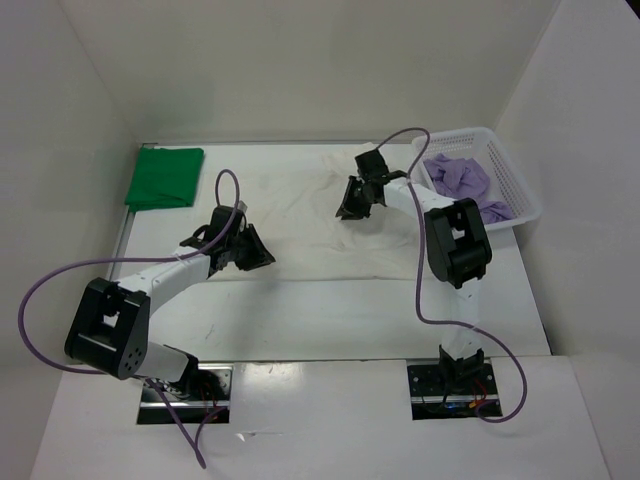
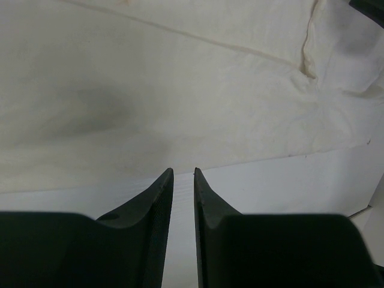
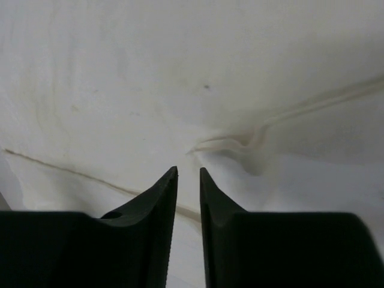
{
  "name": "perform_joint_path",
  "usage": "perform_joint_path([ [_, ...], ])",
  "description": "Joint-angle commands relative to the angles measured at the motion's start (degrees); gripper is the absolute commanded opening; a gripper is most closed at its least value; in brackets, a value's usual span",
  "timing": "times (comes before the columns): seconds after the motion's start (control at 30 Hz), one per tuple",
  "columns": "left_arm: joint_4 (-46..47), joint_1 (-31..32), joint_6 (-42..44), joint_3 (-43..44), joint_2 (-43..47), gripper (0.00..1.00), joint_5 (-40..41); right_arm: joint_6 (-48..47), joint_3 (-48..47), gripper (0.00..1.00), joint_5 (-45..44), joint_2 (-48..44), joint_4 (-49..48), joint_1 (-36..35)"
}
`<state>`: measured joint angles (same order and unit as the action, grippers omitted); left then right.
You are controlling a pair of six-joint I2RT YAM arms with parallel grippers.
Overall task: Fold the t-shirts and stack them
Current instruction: Fold the flattened tshirt in 1/3 of the way
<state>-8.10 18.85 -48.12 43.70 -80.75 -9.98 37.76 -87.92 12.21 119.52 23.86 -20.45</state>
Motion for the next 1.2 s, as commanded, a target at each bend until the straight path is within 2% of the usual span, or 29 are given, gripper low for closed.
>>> perform_joint_path([
  [0.0,1.51,0.22,1.1,-0.46,1.21,0.27,-0.39,-3.66,-4.98,0.3,-2.18,2.02,1.9,-4.43],
  [0.5,2.03,0.22,1.1,-0.46,0.59,0.27,-0.39,-4.27,-6.56,0.32,-16.86,1.85,5.49,-6.36],
  [0.77,2.03,0.22,1.1,-0.46,0.59,0.27,-0.39,-6.12,-12.18,0.32,-17.39,6.42,9.28,-8.11],
  [0.87,2.56,0.22,1.1,-0.46,0.07,0.27,-0.39,-6.12,-12.72,0.34,-17.39,6.94,9.89,-8.64],
  [1.17,2.56,0.22,0.57,-0.46,0.07,0.27,-0.39,-5.6,-13.95,0.34,-20.81,8.18,11.65,-9.17],
])
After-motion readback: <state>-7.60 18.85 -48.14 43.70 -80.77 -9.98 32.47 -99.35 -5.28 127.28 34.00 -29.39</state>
